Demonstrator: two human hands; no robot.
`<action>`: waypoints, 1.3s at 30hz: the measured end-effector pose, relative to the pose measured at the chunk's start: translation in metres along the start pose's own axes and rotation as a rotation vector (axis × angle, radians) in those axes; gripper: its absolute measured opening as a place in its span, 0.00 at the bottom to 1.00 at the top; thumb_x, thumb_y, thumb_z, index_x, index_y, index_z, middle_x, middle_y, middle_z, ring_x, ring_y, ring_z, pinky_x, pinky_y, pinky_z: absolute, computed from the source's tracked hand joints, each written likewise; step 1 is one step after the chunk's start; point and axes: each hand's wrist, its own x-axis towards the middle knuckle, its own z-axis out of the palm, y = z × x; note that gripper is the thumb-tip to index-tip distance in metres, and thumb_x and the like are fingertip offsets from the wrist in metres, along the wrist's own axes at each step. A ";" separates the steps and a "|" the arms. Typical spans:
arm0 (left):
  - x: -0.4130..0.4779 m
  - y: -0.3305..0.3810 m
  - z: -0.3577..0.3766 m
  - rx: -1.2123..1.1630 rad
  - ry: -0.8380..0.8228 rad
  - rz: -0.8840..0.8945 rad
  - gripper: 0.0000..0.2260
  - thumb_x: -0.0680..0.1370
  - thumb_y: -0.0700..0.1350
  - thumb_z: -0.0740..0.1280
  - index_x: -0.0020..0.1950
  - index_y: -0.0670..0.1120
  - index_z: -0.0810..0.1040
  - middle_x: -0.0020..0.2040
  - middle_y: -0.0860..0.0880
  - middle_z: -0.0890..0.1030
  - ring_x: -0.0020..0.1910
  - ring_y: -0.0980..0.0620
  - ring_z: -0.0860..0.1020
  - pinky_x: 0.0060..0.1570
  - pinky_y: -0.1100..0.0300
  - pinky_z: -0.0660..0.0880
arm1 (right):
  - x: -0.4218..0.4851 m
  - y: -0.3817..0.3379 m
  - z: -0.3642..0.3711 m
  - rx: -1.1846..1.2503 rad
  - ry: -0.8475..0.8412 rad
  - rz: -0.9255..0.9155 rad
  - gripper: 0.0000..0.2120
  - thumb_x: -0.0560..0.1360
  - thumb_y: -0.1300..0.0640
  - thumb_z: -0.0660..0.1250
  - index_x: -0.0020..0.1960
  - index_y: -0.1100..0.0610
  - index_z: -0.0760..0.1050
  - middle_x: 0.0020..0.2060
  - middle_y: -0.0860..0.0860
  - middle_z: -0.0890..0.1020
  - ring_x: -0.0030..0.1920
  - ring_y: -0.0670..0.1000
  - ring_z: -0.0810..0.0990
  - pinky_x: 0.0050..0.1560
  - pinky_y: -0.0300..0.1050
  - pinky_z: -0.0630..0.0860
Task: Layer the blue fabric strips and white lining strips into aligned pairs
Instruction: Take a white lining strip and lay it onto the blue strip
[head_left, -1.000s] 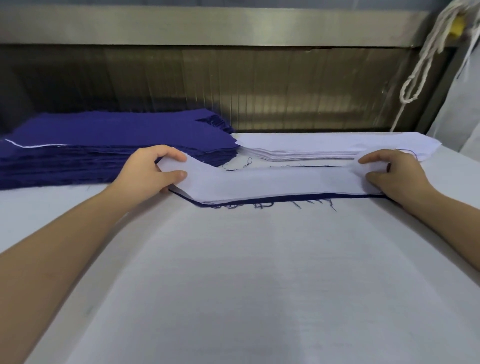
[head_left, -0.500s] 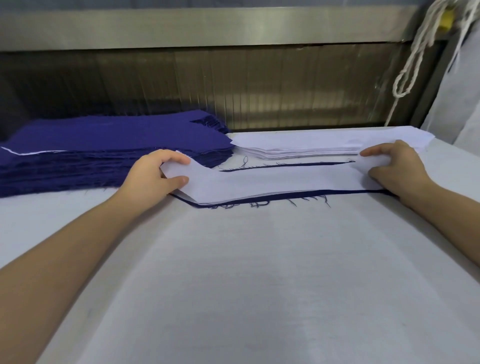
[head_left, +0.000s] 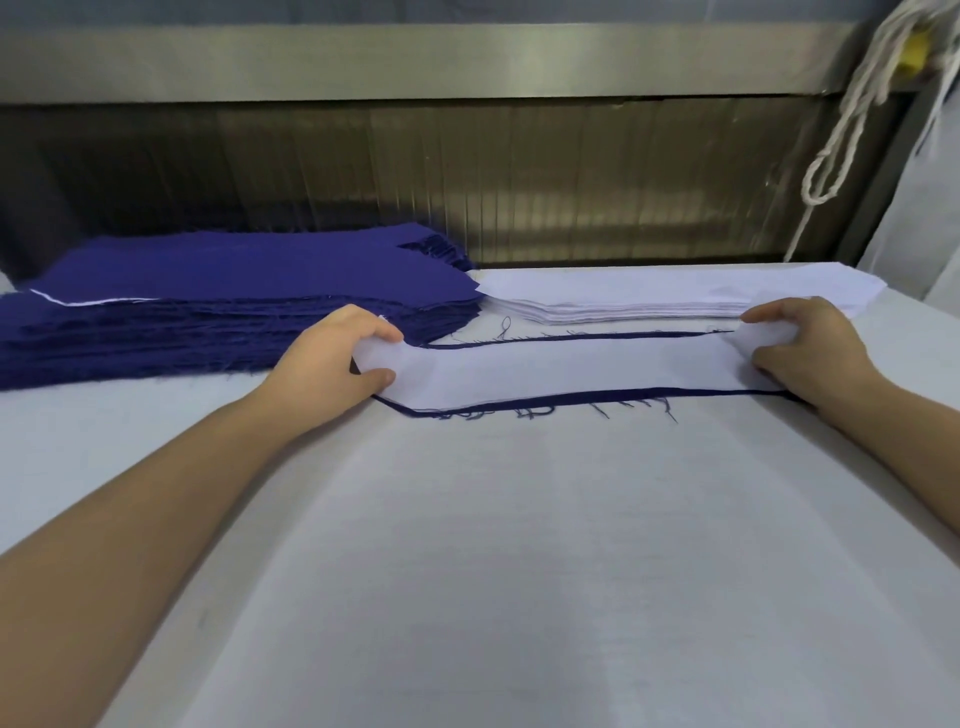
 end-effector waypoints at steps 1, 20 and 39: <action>0.000 0.000 0.000 0.002 -0.004 0.003 0.16 0.73 0.40 0.71 0.60 0.48 0.77 0.56 0.56 0.72 0.54 0.59 0.69 0.51 0.65 0.64 | 0.000 0.000 0.000 0.003 0.002 0.005 0.18 0.69 0.72 0.63 0.57 0.62 0.77 0.59 0.61 0.75 0.59 0.60 0.73 0.60 0.49 0.69; 0.000 -0.004 0.002 0.075 -0.047 0.029 0.15 0.76 0.43 0.68 0.62 0.51 0.76 0.58 0.56 0.71 0.52 0.59 0.68 0.47 0.64 0.64 | 0.009 0.008 -0.007 0.123 0.003 0.174 0.20 0.74 0.69 0.54 0.62 0.59 0.74 0.55 0.58 0.74 0.50 0.56 0.71 0.50 0.45 0.69; 0.000 -0.004 -0.001 0.170 0.062 -0.068 0.09 0.76 0.41 0.67 0.54 0.51 0.81 0.53 0.56 0.64 0.52 0.58 0.57 0.48 0.58 0.63 | 0.007 0.008 -0.002 -0.146 -0.133 0.135 0.17 0.75 0.67 0.56 0.57 0.54 0.77 0.61 0.55 0.77 0.61 0.60 0.71 0.65 0.57 0.65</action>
